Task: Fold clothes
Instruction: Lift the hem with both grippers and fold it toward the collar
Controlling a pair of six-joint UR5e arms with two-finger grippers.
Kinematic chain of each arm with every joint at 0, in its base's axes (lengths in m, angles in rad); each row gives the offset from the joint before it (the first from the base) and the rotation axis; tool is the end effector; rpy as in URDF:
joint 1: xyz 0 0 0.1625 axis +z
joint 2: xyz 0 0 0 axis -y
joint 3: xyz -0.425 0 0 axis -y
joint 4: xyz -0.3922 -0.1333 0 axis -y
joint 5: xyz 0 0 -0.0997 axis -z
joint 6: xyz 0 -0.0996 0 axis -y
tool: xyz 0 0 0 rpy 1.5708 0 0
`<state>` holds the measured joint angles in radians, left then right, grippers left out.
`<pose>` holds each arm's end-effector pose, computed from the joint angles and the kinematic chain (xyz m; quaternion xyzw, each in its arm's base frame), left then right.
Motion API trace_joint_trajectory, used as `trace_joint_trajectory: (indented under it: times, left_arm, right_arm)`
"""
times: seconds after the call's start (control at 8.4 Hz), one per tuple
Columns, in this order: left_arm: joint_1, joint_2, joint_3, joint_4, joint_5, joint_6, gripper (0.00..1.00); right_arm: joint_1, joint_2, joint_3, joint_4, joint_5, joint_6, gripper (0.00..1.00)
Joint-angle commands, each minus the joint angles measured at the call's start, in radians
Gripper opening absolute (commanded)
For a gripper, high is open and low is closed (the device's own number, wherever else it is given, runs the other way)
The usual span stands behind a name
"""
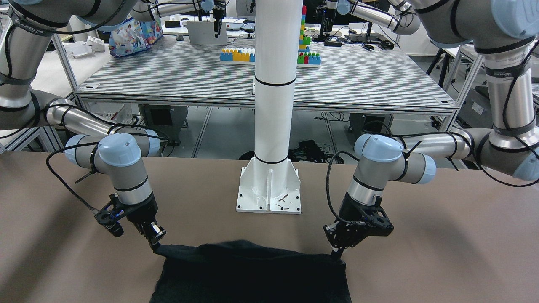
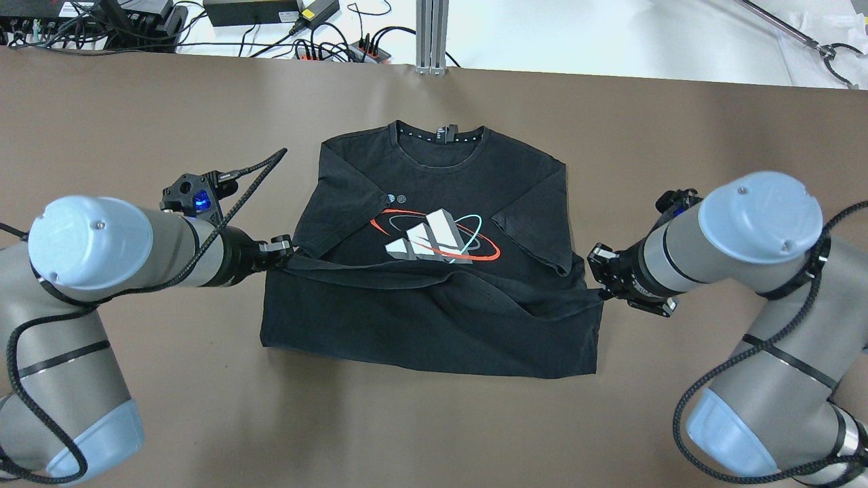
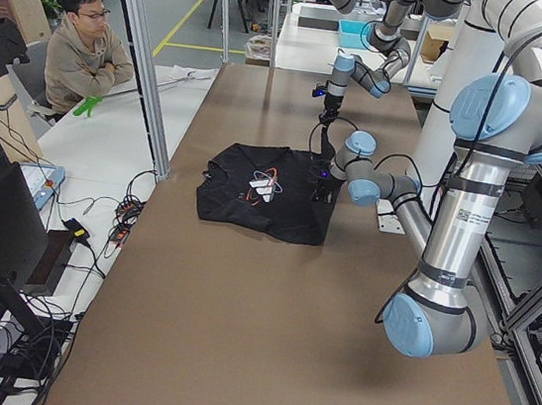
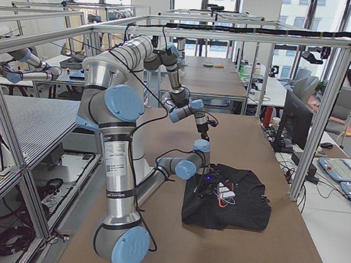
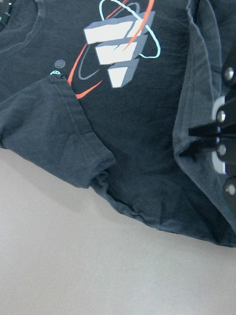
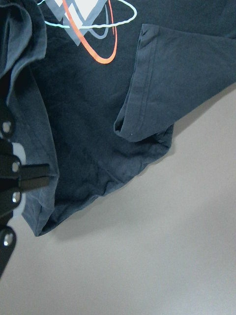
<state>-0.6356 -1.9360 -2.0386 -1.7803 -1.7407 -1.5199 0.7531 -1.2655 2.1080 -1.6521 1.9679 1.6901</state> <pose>0.3740 -0.4206 0.2326 0.0977 0.4920 -0.2086 0.8396 -0.3177 -0.4277 0.2729 -0.0605 -0.4031 0.3181 0.8559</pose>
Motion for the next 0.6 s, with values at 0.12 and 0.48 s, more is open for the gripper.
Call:
trace_joint_trajectory:
  times: [0.12, 0.48]
  left_arm:
    - [-0.146, -0.026, 0.035, -0.030, -0.150, 0.010, 0.00]
    - [-0.186, -0.026, 0.051, -0.033, -0.155, 0.014, 0.00]
  right_arm:
    - [0.095, 0.087, -0.028, -0.149, 0.006, -0.194, 0.00]
    - [0.179, 0.096, -0.096, -0.150, 0.005, -0.321, 0.00]
